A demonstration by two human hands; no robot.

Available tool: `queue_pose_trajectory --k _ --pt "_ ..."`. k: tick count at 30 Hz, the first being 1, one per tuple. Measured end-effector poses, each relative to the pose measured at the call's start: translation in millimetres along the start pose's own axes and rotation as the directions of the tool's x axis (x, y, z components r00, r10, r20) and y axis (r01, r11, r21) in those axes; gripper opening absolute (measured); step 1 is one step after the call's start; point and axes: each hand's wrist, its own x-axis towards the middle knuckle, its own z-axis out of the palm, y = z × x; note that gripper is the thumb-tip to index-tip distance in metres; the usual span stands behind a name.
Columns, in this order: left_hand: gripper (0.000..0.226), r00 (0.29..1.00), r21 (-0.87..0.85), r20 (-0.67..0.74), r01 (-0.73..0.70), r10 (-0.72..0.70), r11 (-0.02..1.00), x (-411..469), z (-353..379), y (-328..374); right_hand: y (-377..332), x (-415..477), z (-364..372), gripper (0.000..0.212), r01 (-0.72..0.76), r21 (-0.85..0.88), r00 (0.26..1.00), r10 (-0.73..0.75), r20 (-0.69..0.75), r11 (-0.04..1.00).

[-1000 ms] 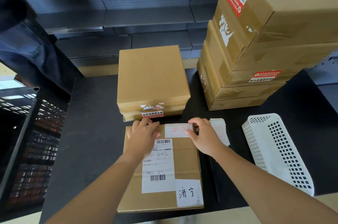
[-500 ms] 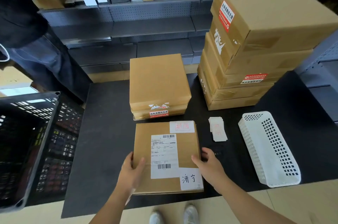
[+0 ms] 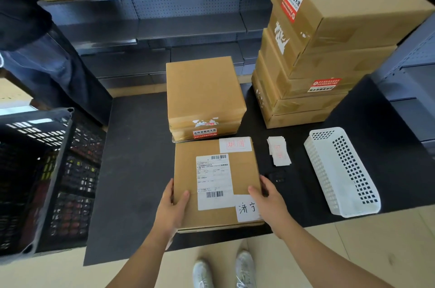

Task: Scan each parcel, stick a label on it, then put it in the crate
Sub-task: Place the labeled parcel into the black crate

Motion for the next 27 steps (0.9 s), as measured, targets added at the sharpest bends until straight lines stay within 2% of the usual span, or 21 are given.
queue_pose_trajectory --k 5,9,13,17,22,27 --pt "0.060 0.995 -0.039 -0.065 -0.072 0.070 0.997 -30 -16 17 -23 -26 1 0.058 0.105 0.000 0.994 -0.105 0.017 0.995" --pt "0.058 0.974 -0.078 -0.200 -0.120 0.102 0.990 -70 -41 30 -48 -47 11 0.056 0.227 -0.011 0.966 -0.224 0.130 0.974" --pt "0.061 0.922 -0.167 -0.380 -0.149 0.076 0.975 -118 -76 33 -74 -65 39 0.055 0.337 -0.037 0.905 -0.313 0.288 0.941" --pt "0.063 0.831 -0.280 -0.556 -0.195 0.007 0.940 -169 -115 23 -101 -94 80 0.052 0.447 -0.023 0.781 -0.378 0.497 0.894" --pt "0.059 0.707 -0.391 -0.703 -0.292 -0.078 0.873 -237 -164 -1 -121 -153 148 0.038 0.559 -0.038 0.602 -0.373 0.706 0.828" --pt "0.060 0.558 -0.438 -0.809 -0.361 -0.185 0.823 -292 -232 -46 -122 -221 239 0.048 0.637 -0.030 0.435 -0.327 0.839 0.770"
